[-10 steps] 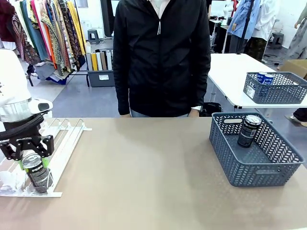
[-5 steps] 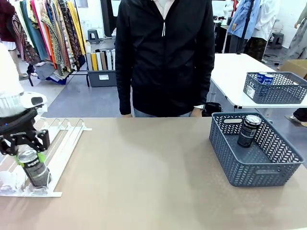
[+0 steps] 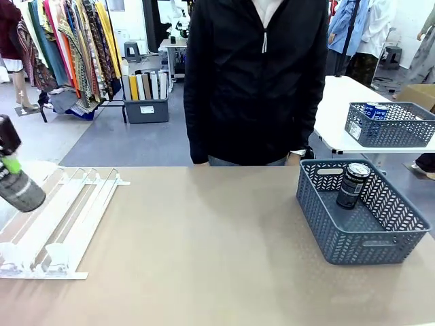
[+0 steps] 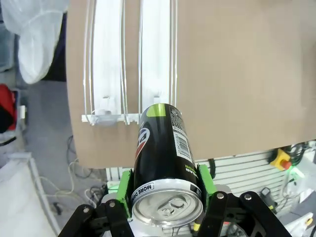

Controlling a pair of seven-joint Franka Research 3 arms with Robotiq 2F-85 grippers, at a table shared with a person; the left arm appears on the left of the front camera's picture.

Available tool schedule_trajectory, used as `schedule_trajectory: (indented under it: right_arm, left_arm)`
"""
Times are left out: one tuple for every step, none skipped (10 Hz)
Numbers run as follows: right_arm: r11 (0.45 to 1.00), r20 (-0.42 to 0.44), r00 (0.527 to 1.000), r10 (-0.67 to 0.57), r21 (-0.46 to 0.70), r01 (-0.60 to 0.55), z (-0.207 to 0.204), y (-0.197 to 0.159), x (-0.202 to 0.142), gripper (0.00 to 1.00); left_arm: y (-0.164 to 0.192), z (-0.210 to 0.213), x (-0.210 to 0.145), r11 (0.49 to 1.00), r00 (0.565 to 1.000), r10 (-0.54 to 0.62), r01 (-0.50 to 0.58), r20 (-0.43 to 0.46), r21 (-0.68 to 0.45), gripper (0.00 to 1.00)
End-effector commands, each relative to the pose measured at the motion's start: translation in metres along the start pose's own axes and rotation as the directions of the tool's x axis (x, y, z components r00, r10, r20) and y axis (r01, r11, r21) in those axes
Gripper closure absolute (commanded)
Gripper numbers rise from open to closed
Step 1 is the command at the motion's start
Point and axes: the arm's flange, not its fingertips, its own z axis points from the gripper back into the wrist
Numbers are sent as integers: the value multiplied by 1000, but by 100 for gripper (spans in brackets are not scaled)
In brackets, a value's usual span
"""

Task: Retrieve and store the cans from the dispenser.
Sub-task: Pick up one can from the Automatic Can Dispenser and place it in the middle of the table.

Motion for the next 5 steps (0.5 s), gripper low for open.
schedule_trajectory:
  right_arm:
    - [1000,21,999,24,18,-24,-1,1,3,0]
    - [1000,21,999,24,18,-24,-1,1,3,0]
    - [1000,21,999,24,18,-24,-1,1,3,0]
    - [1000,21,999,24,18,-24,-1,1,3,0]
    - [1000,21,999,24,18,-24,-1,1,3,0]
  left_arm:
    - [22,0,-5,989,996,36,-24,79,-142,100]
    - [35,-5,-8,976,994,69,-49,86,-214,100]
    - [11,9,-4,998,999,27,-25,35,-53,100]
    - [11,9,-4,998,999,27,-25,35,-53,100]
    - [11,9,-4,998,999,27,-25,35,-53,100]
